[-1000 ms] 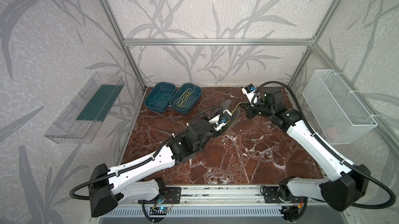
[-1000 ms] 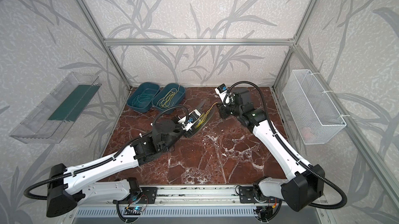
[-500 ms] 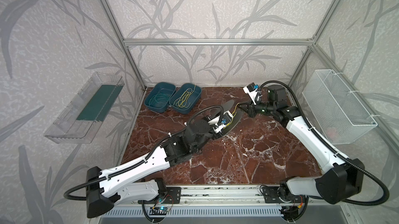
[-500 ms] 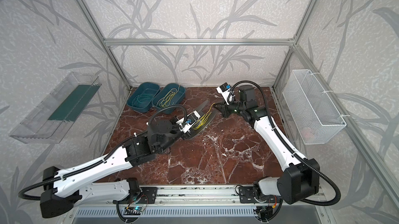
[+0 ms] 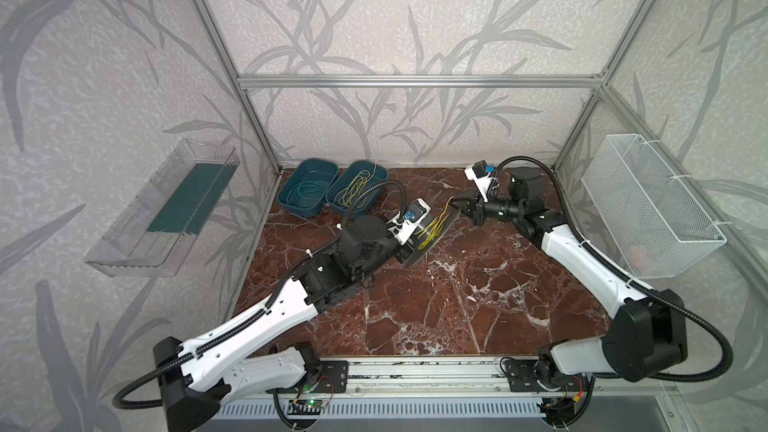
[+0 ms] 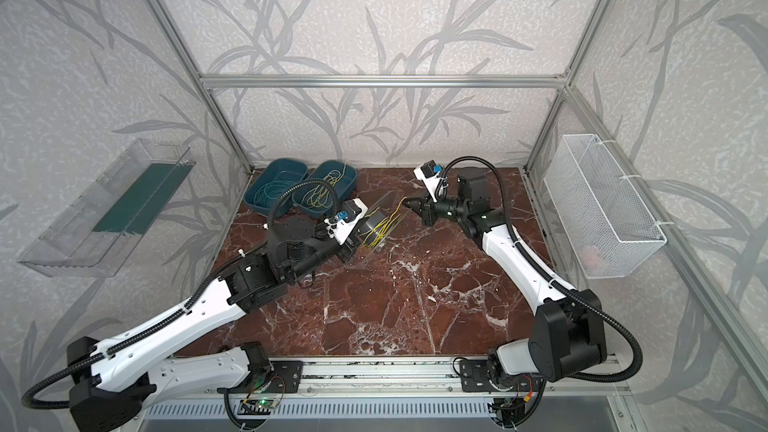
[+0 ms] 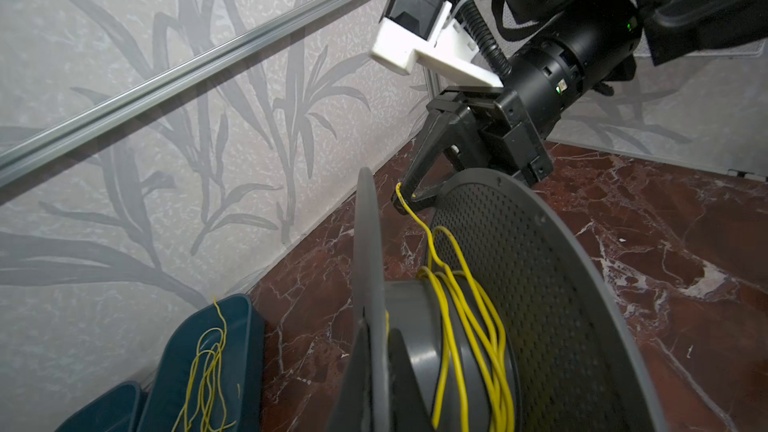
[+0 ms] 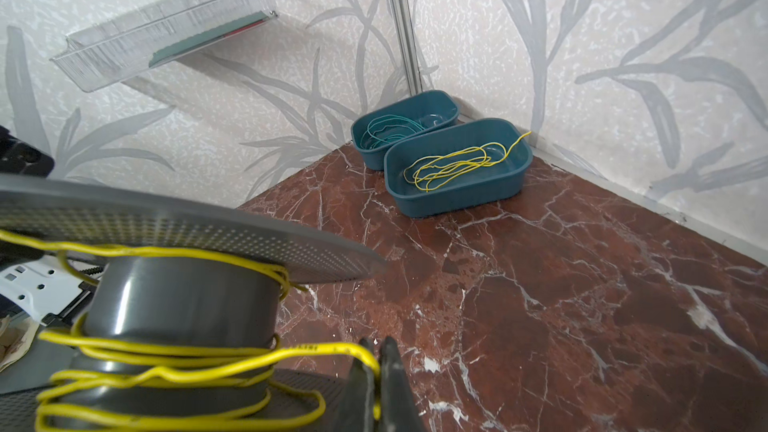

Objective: Wrap the cables

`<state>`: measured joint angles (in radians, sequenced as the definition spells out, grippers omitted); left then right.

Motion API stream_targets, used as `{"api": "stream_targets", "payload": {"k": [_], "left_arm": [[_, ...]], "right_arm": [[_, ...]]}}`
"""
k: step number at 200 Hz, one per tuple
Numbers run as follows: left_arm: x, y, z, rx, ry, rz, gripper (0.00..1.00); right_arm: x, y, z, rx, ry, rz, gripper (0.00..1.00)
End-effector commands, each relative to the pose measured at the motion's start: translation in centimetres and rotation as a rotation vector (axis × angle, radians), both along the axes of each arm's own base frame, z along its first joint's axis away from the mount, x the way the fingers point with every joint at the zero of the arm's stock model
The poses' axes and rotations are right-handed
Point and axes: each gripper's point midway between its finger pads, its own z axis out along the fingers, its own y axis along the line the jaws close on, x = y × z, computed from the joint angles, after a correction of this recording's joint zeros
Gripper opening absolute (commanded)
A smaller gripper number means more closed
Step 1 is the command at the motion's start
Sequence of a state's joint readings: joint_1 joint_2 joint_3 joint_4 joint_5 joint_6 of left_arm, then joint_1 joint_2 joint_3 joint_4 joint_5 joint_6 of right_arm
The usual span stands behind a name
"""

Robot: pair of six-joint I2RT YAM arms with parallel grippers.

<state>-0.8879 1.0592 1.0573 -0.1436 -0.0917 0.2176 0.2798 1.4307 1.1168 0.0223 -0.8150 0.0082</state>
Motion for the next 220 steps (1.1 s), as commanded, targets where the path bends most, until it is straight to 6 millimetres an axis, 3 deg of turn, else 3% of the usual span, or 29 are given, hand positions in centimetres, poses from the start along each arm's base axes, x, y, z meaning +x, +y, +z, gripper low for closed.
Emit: {"api": "stream_targets", "payload": {"k": [1,90,155,220], "left_arm": [[-6.5,-1.2,7.6,-0.258,0.003,-0.322,0.0],[-1.0,1.9,12.7,-0.621,0.064,-0.265,0.0],[2.9,4.8,15.8,-0.858,0.045,-0.205,0.0],[6.2,7.3,17.0,-1.039,-0.042,-0.096,0.0]], "right_arm": [[8.2,-7.3,-1.3,-0.024,-0.035,-0.422,0.0],[7.6,-5.9,-6.6,0.055,0.083,-0.349,0.0],[6.1,-5.5,-8.9,0.165,0.153,-0.335,0.0],[5.1,-5.6,-8.7,0.331,0.181,-0.361,0.0]]}}
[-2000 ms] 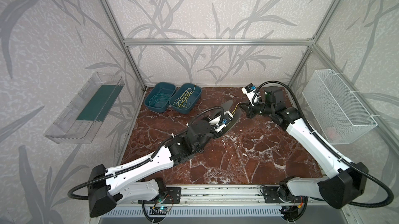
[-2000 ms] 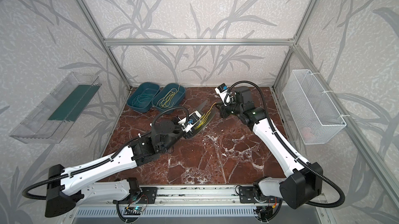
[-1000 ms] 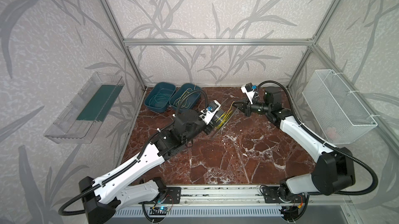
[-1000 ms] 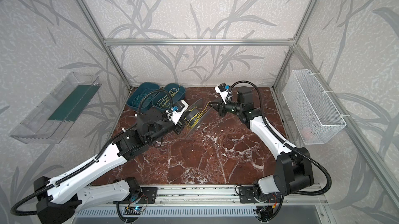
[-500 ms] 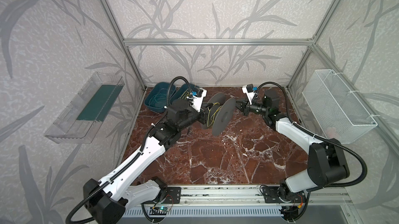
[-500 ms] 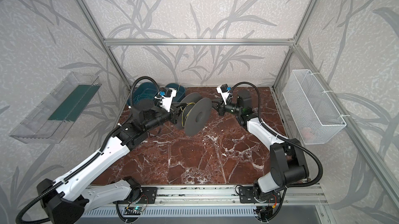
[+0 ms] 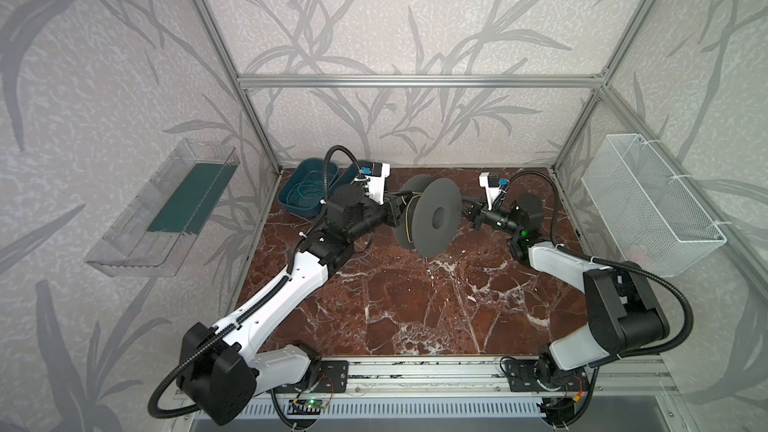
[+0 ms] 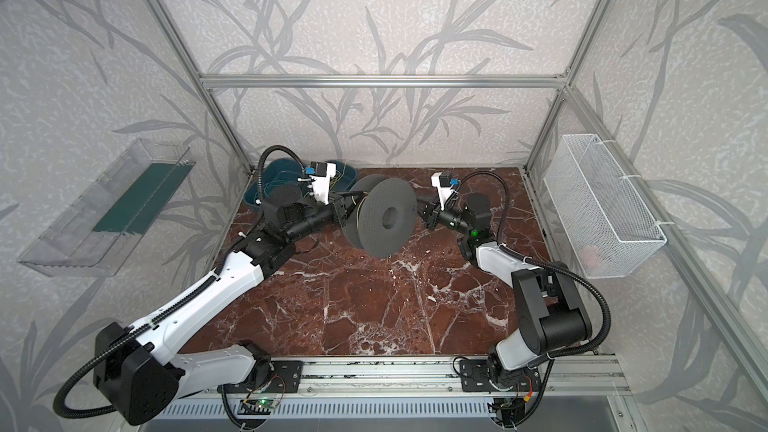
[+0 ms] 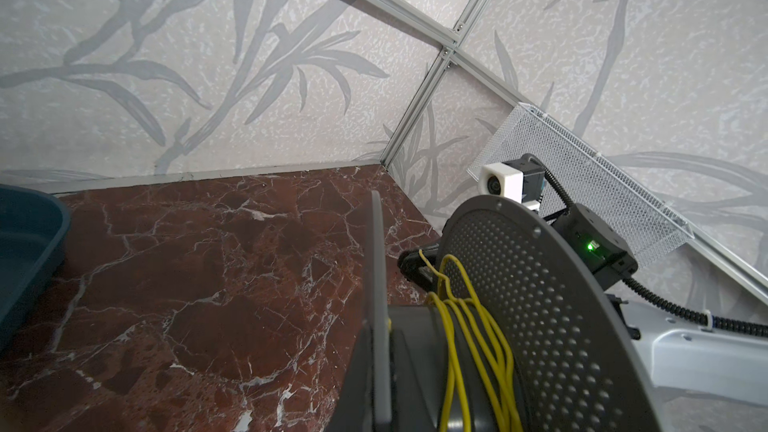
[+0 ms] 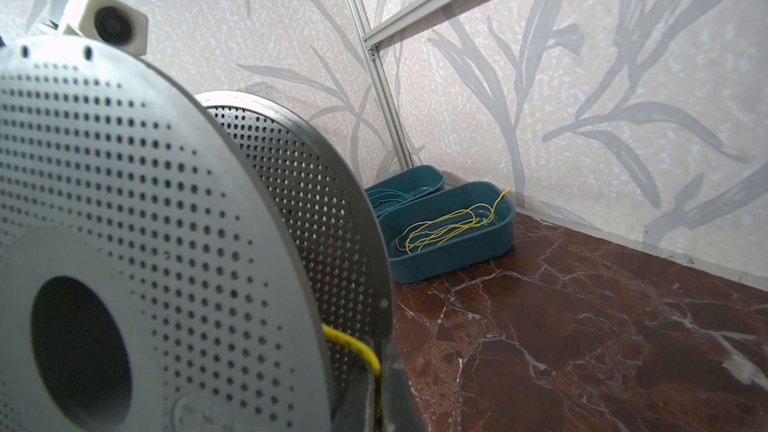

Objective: Wrap the cables

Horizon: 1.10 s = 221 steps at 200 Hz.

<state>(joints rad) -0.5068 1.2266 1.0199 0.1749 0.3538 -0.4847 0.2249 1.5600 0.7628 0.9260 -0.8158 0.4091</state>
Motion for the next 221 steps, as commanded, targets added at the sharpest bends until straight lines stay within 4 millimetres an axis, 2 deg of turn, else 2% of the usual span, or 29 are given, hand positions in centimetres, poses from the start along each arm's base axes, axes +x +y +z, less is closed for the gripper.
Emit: {"api": "stream_targets", "payload": {"k": [1,71,120,147,169,195,221], "left_arm": [[-2.5,4.7,17.5,-0.419,-0.477,0.096,0.0],[-0.6,7.2,18.2,-0.592,-0.472,0.15,0.0],[-0.2,8.0,18.2,-0.621,-0.47,0.175,0.0],[0.3,7.2,17.1,-0.583,-0.443,0.153,0.0],[0.7,6.0,15.1,-0.51,-0.397,0.119,0.0],[-0.5,3.8,13.3,-0.398,-0.39,-0.005,0.0],[-1.8,2.6,12.5,-0.341,-0.394,-0.091,0.0]], "right_arm": [[2.9,-3.8,-5.4,0.062,0.268,-0.222,0.0],[1.3,-2.4,-5.9,0.187,0.317,-0.139,0.0],[0.0,-1.0,-7.3,0.15,0.358,-0.044,0.0],[-0.3,-0.2,-7.9,0.108,0.398,0.013,0.0],[-0.9,0.2,-8.3,0.069,0.43,0.057,0.0],[-1.7,0.0,-8.4,-0.023,0.42,0.061,0.0],[-2.2,-0.1,-7.2,-0.08,0.419,0.064,0.02]]}}
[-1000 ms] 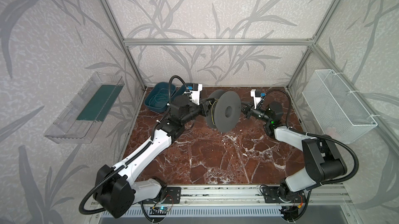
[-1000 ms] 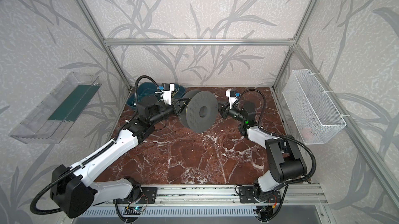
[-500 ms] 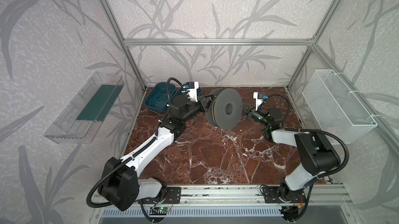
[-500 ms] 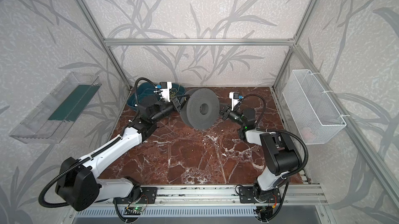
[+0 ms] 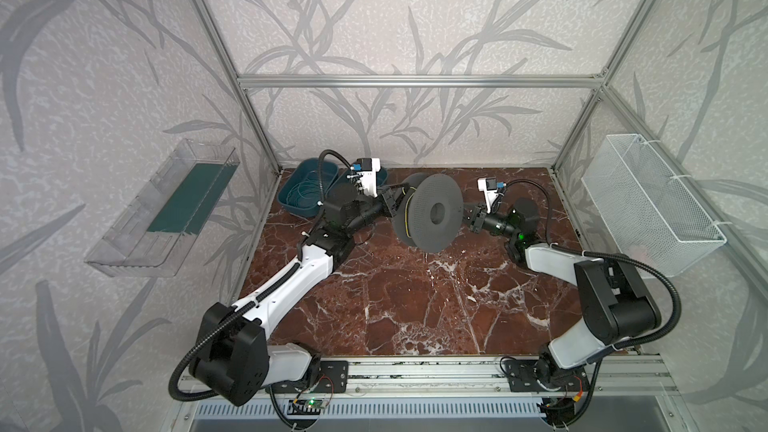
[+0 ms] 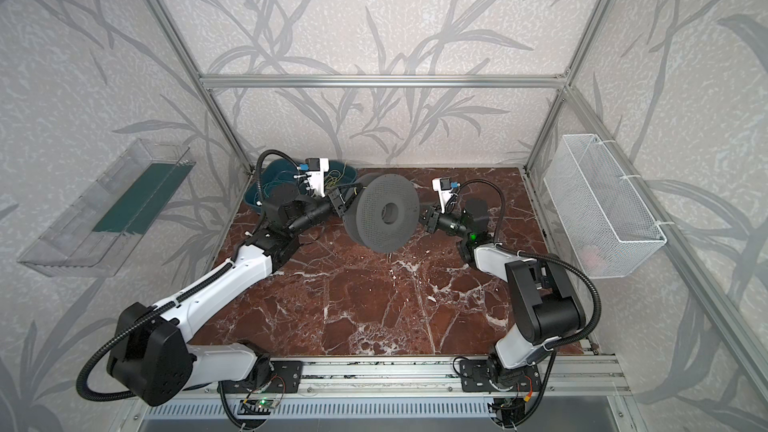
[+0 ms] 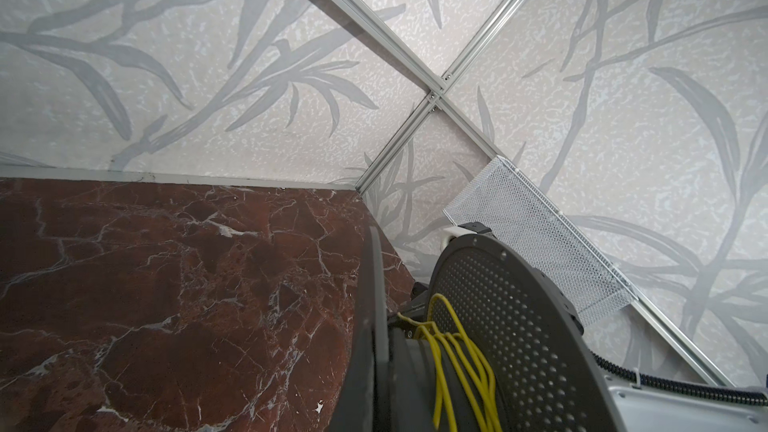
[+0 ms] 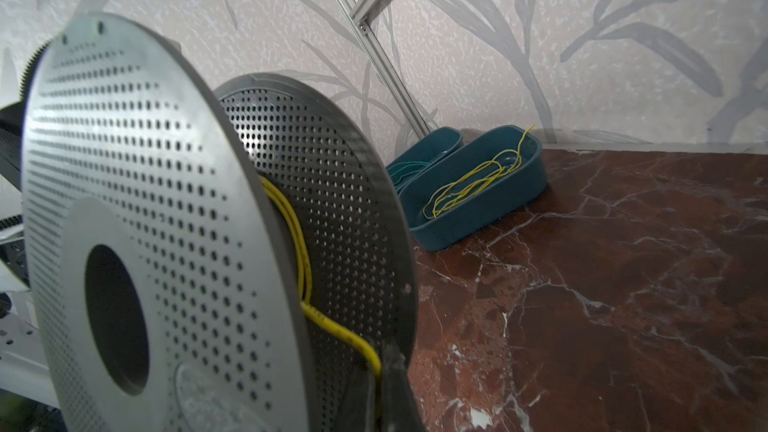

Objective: Wrap the cables

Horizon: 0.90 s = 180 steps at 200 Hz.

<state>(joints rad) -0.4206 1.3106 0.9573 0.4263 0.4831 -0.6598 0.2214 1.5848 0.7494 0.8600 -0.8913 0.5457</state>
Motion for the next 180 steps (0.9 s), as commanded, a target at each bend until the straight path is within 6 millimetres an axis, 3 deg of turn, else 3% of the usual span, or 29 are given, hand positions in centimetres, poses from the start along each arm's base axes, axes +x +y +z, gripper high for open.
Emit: {"api": "stream_targets", "payload": {"k": [1,47,91,129,149,180], "left_arm": [[-4.3,2.0,13.1,-0.178,-0.433,-0.019,0.0],[-4.8,1.7,13.1,-0.18,-0.433,-0.049,0.0],[-4.4,1.2,12.1,-0.155,-0.411,-0.07,0.0],[-3.9,1.4,10.4,-0.119,-0.375,-0.04,0.0],[-3.7,1.5,9.1,-0.118,-0.342,-0.033,0.0],[-2.3,2.0,5.4,-0.118,-0.246,0.012,0.0]], "right_arm": [[-1.3,-0.6,-4.4,-0.131,0.192,0.01,0.03],[-0.9,-1.2,-3.3,-0.229,0.193,-0.018,0.27],[-0.8,-1.4,-1.9,-0.246,0.181,-0.03,0.38],[-0.3,-2.1,-1.9,-0.277,0.19,-0.077,0.4],[0.3,-3.7,-2.1,-0.283,0.233,-0.156,0.41],[0.8,-8.4,-1.5,-0.255,0.322,-0.389,0.44]]}}
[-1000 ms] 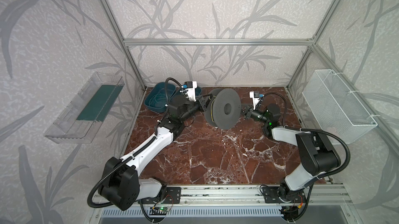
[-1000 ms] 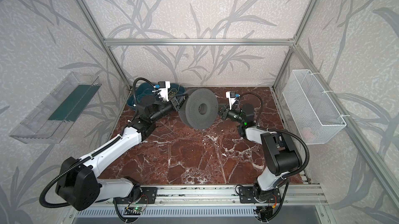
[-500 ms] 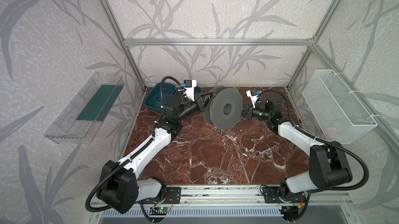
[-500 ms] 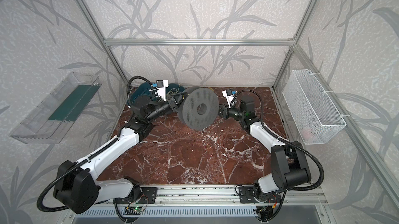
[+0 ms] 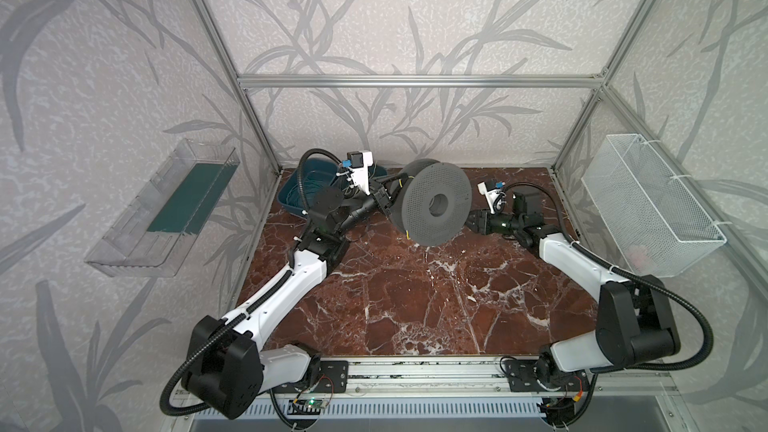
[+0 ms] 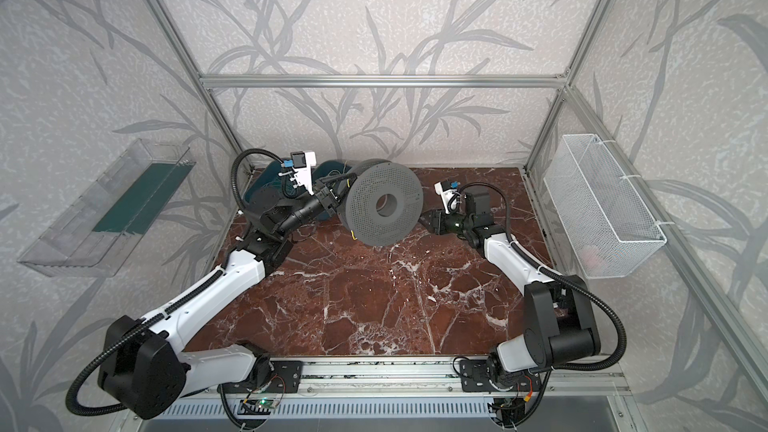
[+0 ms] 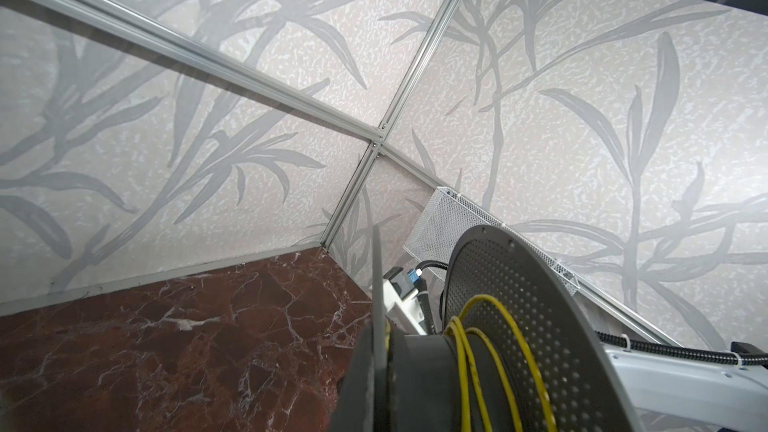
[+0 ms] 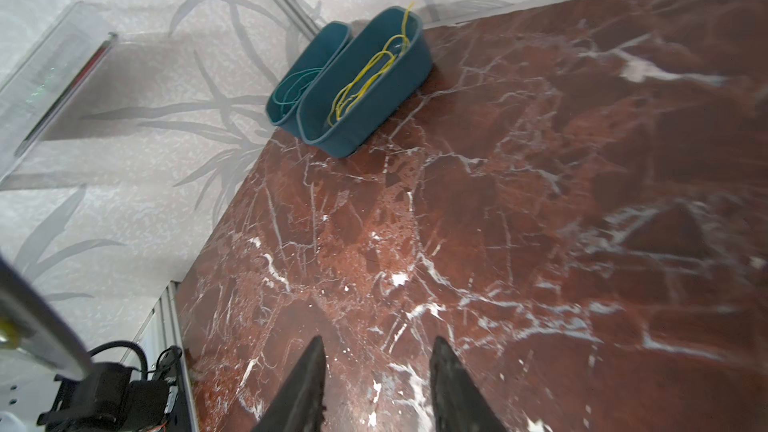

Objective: Wrap the cables
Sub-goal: 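Lower the spool flat onto the table with the left gripper and release it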

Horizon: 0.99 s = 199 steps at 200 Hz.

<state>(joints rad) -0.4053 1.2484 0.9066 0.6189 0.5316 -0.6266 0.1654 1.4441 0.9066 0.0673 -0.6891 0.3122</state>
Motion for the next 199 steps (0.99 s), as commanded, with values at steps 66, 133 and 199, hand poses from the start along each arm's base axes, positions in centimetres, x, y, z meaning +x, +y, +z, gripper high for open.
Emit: {"api": "stream_targets", "payload": {"k": [66,133,199], "left_arm": [[0.1,-0.6,-10.1,-0.097,0.221,-0.081,0.0],[3.3,1.3,-17.2,-0.192,0.225,0.128,0.0],[5.6,0.7,-22.2,-0.161,0.328,0.193,0.0]], "right_arm": [[-3.0,-7.9,1.2,0.0,0.091,-0.389,0.59],[-5.8,-7.3,-0.4,0.131,0.091,-0.396,0.6],[-7.6,-7.4,0.6,0.12,0.047,-0.382,0.63]]}}
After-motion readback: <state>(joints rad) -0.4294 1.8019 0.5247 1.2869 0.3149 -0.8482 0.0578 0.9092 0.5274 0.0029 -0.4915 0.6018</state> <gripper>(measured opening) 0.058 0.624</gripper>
